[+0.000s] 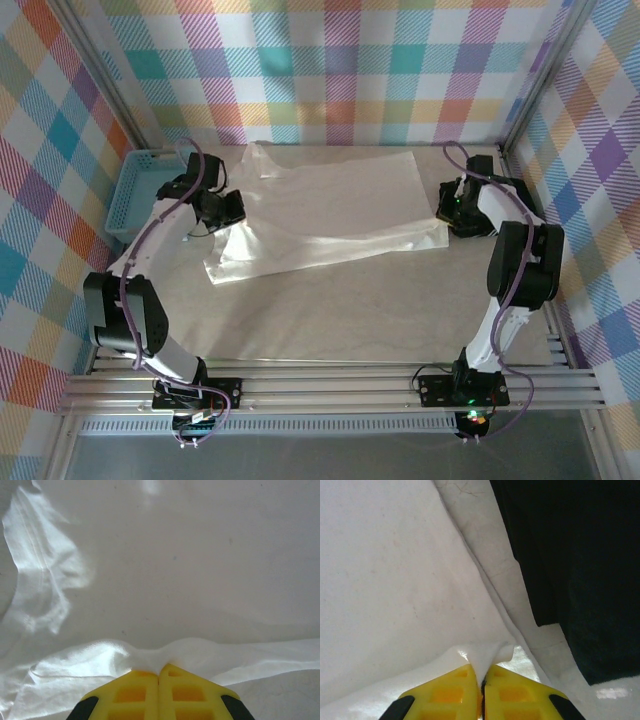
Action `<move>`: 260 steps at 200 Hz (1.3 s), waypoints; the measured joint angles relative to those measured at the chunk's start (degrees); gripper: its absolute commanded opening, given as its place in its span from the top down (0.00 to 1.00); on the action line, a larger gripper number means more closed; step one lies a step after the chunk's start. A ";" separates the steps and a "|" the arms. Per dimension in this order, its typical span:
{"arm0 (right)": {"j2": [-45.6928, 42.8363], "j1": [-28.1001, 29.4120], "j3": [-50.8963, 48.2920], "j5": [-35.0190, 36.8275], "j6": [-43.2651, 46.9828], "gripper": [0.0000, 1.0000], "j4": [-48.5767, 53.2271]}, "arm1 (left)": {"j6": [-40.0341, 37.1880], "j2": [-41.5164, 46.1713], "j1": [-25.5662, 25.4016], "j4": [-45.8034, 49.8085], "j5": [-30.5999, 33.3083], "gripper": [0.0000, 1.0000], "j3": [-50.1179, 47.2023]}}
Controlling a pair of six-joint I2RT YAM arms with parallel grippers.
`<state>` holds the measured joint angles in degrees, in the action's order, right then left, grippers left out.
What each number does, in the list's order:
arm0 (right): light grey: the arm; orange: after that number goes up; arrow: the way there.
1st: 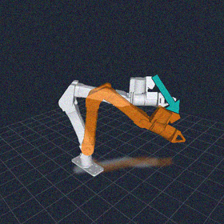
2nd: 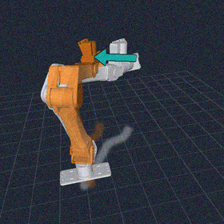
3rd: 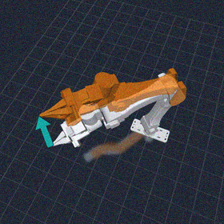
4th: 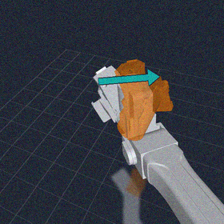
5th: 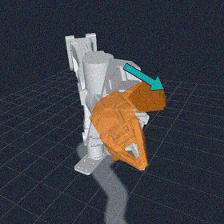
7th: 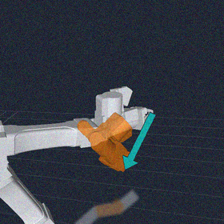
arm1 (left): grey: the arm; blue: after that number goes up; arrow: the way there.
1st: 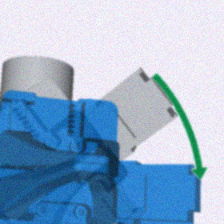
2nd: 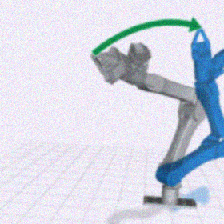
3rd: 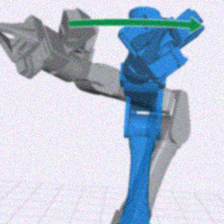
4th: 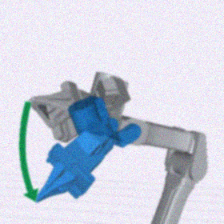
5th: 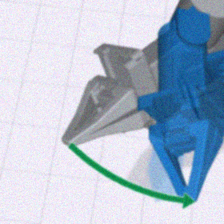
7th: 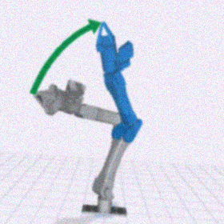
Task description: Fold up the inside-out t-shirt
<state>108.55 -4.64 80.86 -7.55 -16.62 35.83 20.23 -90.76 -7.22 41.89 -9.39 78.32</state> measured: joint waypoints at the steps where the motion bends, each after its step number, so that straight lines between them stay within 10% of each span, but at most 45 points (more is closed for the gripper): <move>1: 0.11 0.04 0.17 -0.04 0.02 0.91 0.04 | -0.02 -0.07 0.07 0.00 0.02 1.00 0.04; 91: 12.20 3.04 16.24 -0.02 -0.15 0.77 2.19 | -0.35 -10.84 3.45 -1.62 0.74 1.00 8.94; 123: 20.96 3.02 26.58 1.03 -0.35 0.55 3.52 | -0.33 -23.04 4.85 -2.62 1.44 0.63 17.77; 148: 20.37 3.02 26.16 1.40 0.48 0.52 3.48 | 0.26 -28.04 5.99 -4.13 2.54 0.54 21.00; 207: -0.31 5.64 1.31 -3.91 -1.31 0.49 -3.54 | 7.74 -1.55 5.11 -20.72 -0.22 0.45 -13.44; 260: 7.91 9.44 3.91 -7.80 -1.79 0.53 -6.34 | 8.90 3.02 1.03 -27.10 -3.67 0.45 -23.15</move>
<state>116.46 4.80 84.77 -15.35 -18.41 29.50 29.12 -87.74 -6.20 14.79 -13.06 55.18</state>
